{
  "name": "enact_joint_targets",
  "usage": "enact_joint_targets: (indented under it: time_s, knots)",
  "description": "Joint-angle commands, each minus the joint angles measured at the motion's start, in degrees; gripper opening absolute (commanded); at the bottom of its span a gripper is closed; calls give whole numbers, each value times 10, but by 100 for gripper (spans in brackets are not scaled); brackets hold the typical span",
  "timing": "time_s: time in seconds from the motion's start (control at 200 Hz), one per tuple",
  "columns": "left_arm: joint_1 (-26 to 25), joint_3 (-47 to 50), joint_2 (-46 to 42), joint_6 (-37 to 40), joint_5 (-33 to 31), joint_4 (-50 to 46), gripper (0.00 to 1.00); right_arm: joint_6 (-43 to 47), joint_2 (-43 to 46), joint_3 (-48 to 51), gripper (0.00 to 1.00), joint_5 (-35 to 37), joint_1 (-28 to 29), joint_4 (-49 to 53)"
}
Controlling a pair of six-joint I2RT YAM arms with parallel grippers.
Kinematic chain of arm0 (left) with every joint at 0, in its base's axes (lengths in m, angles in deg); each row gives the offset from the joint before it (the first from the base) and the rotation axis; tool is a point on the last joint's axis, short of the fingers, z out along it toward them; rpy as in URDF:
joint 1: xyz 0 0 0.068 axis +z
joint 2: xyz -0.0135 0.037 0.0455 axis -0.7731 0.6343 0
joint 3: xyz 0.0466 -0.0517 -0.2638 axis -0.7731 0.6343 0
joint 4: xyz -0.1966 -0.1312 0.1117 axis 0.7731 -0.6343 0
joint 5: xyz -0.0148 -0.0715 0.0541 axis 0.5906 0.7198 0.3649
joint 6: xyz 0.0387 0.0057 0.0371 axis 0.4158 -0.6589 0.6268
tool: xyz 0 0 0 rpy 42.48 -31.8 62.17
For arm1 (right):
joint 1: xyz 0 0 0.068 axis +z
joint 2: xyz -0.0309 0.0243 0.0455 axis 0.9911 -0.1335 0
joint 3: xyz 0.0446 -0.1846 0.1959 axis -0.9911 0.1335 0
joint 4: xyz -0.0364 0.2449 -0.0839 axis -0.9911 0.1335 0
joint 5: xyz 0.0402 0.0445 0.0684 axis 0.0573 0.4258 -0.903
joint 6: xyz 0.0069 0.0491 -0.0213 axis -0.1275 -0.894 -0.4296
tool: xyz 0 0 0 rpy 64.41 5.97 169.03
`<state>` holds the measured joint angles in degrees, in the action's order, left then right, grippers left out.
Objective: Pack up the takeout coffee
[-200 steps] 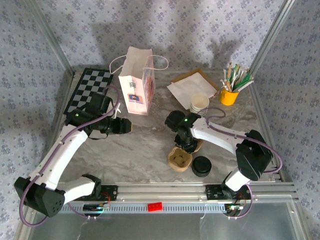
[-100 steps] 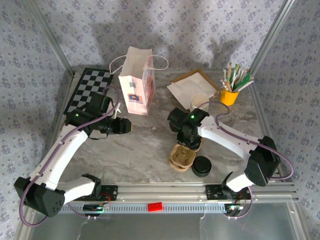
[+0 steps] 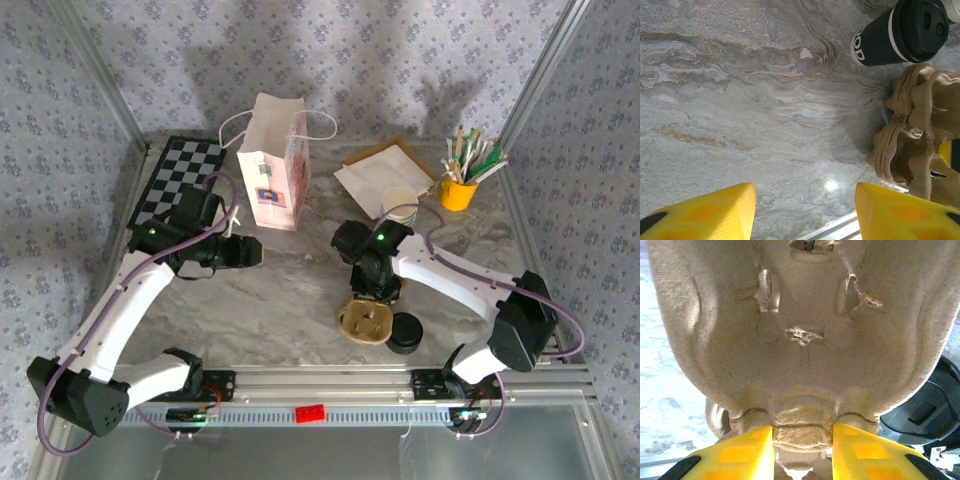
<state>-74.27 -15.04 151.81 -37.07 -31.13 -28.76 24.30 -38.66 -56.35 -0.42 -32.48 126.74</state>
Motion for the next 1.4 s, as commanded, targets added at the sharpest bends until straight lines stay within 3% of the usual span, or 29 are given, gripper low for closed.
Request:
enact_joint_targets:
  time_s: [0.0, 0.18, 0.32, 0.605, 0.845, 1.159, 1.394]
  knots:
    - [-2, -2, -8, -23, -16, -14, 55, 29, -18, -3, 37, 11, 1, -3]
    - [-2, -5, -5, -37, -29, -15, 55, 29, -4, 8, 44, 11, 2, -8]
    - [-2, -13, 1, -47, -35, -17, 55, 23, 6, 16, 45, 0, 0, -15]
    - [-2, -27, 6, -64, -43, -17, 55, 29, 25, -3, 34, 11, 1, 8]
    - [4, -74, 0, -50, -41, -44, 55, 28, 86, -8, 32, 1, -2, 44]
    - [65, -279, 65, -8, -52, -99, 55, 39, 117, -66, 31, -24, -6, 112]
    - [106, -494, 225, 11, -69, -80, 54, 41, 100, -115, 31, -31, -8, 122]
